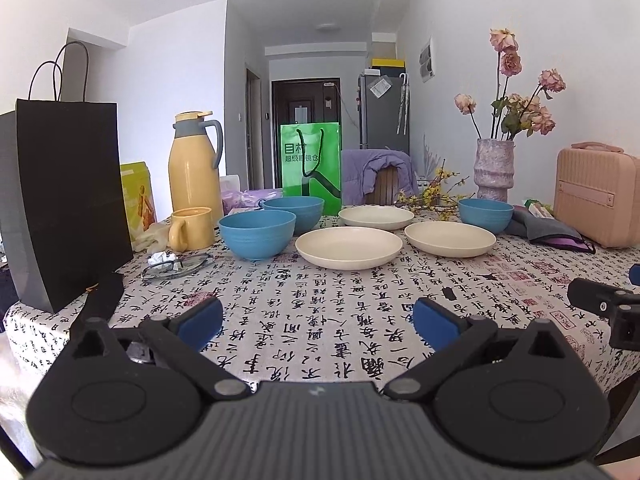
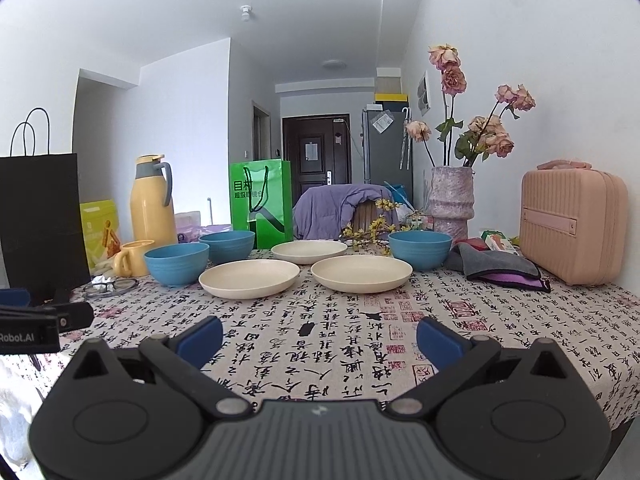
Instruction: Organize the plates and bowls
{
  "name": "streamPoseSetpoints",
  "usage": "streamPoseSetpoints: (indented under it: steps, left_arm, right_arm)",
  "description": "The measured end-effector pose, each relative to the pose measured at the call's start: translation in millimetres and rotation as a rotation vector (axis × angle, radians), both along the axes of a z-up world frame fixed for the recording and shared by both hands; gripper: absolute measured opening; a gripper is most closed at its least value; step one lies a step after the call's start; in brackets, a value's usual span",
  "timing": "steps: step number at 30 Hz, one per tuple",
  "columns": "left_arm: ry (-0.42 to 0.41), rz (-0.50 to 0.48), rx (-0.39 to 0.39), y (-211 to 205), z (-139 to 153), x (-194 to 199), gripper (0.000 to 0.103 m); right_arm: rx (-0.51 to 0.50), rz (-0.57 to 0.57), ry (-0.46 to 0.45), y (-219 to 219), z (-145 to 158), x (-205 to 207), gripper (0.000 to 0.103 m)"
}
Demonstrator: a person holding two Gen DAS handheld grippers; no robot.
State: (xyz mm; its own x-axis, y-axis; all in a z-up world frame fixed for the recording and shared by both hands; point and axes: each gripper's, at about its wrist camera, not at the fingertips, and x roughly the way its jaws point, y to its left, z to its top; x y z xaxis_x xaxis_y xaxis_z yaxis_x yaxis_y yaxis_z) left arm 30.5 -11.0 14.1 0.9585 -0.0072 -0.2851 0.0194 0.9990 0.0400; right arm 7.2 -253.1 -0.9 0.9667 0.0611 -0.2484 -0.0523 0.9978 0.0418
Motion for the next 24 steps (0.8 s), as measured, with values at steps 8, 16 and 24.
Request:
streamPoseSetpoints:
  steps: [8, 16, 24]
  left_arm:
    - [-0.015, 0.004, -0.005, 1, 2, -9, 0.103]
    - [-0.030, 0.014, -0.005, 3, 2, -18, 0.103]
    - [-0.046, 0.014, -0.002, 2, 4, -27, 0.103]
  right_arm:
    - [0.011, -0.006, -0.020, -3, 2, -10, 0.103]
    - [0.018, 0.006, -0.035, -2, 3, -18, 0.103]
    - [0.023, 0.002, -0.051, -3, 5, -27, 0.103]
